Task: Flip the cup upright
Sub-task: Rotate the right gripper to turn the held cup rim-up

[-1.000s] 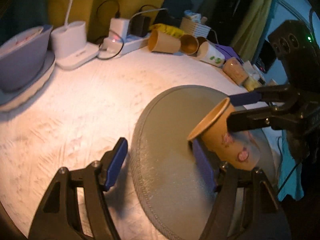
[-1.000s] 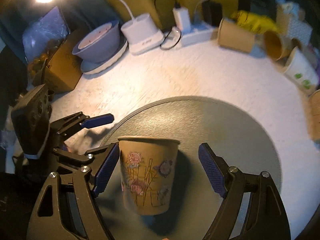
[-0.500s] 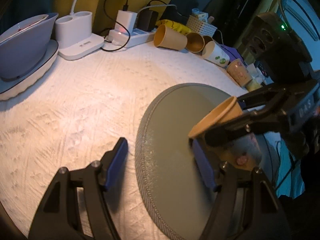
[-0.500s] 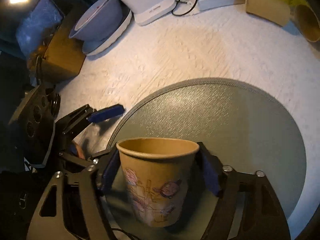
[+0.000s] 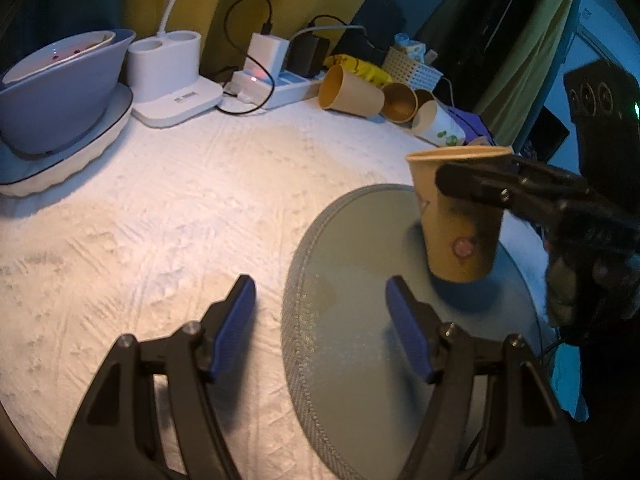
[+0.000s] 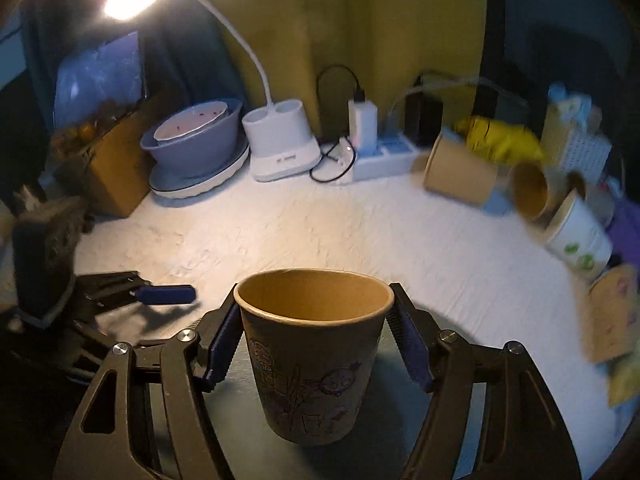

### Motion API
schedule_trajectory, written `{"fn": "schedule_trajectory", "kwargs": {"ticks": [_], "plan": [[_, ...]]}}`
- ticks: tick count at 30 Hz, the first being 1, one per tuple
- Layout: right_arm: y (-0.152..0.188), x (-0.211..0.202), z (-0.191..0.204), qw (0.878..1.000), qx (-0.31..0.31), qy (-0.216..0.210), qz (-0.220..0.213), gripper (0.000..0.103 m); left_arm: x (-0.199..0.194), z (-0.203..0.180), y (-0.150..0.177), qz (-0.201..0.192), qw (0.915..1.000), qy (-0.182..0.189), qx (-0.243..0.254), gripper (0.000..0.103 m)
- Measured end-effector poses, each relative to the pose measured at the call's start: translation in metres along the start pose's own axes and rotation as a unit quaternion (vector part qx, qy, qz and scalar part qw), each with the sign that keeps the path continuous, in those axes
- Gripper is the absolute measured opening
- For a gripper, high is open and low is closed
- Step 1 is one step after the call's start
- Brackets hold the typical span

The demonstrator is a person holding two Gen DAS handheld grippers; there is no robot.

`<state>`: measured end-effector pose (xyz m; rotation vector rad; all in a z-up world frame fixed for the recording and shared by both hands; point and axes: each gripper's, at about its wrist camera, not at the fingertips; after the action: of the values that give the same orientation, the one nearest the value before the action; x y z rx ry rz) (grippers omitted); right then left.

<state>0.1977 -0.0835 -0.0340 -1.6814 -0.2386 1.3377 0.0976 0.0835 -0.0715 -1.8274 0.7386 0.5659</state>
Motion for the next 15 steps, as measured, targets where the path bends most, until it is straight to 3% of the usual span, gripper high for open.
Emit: {"fn": "schedule_trajectory", "kwargs": {"ticks": [6,15], "plan": [[0.014,-0.001,-0.004,0.999,-0.023,0.037,-0.029,0.072,-0.002,0.001,0.002,-0.007,1.0,0.003,-0.002,0.069],[0.034,-0.024,-0.009,0.996,0.002,0.071,-0.056,0.073,-0.006,-0.012,0.004,-0.02,0.9996,0.019,0.009,0.069]]}}
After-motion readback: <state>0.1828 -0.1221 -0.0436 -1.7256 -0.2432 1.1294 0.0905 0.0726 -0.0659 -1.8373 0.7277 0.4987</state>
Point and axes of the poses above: each gripper's, at about its wrist camera, not at the fingertips, and x roughly the way its jaws point, z to its left, y to its underside, and after that the axes turned 2 degrees about -z, right-handed
